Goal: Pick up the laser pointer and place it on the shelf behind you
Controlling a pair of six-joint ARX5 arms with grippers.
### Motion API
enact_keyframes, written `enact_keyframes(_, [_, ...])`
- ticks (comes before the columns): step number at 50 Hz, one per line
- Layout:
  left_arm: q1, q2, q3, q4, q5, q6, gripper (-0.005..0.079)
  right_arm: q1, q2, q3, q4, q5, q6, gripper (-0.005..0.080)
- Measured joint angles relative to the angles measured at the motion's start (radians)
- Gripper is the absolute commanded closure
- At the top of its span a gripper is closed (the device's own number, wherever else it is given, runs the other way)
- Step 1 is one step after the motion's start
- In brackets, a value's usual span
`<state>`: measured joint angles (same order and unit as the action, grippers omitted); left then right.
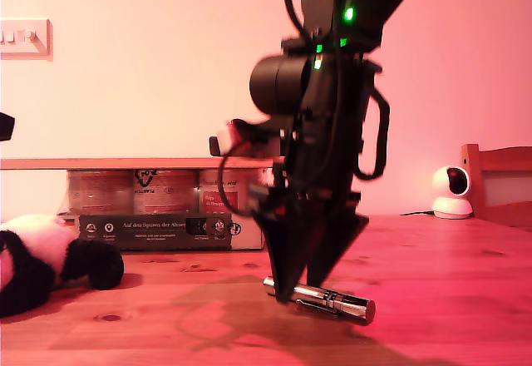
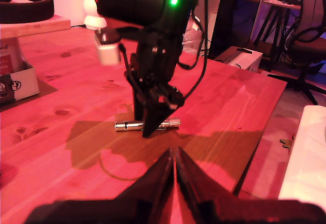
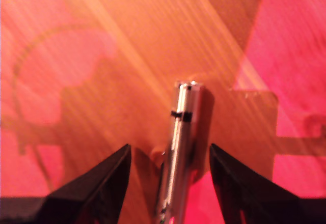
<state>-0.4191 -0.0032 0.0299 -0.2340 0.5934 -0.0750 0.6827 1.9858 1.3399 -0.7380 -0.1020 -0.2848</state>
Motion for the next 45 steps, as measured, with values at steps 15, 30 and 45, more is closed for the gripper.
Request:
enact_keyframes(15, [0.000,0.000,0.000,0.000,0.000,0.000,0.0753,0.000,0.001,0.000,0.022,0.006,-0.002,0.0356])
enact_keyframes(30, [0.000,0.000,0.000,0.000,0.000,0.000,0.0753,0.000,0.010,0.003,0.031,0.008,-0.002,0.0488])
enact_keyframes(45, [0.000,0.000,0.000,0.000,0.000,0.000,0.0753,0.001,0.012,0.003,0.032,0.008,-0.002,0.0765])
